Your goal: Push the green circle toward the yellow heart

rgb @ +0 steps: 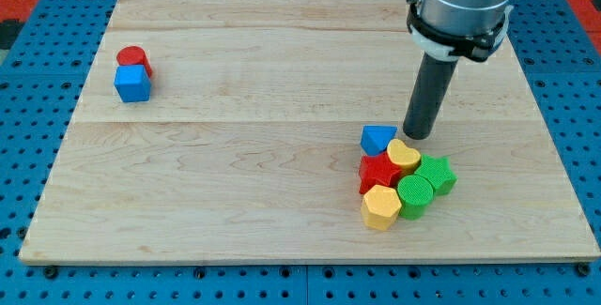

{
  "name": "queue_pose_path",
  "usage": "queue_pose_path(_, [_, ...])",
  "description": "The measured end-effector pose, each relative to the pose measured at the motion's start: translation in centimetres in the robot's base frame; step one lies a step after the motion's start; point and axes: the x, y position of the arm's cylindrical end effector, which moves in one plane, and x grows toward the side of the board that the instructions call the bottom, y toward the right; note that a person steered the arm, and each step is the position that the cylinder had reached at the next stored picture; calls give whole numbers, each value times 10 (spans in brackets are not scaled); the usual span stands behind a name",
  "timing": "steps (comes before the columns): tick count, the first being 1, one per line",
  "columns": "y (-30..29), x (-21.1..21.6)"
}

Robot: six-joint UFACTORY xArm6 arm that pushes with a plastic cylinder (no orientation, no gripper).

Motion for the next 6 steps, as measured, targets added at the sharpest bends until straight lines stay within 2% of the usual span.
queue_pose_path(2, [-37, 34])
queue_pose_path(3, [-37, 9])
queue_pose_path(4, [0, -29])
queue_pose_path(5, [58, -19])
queue_pose_path(6, [116, 16])
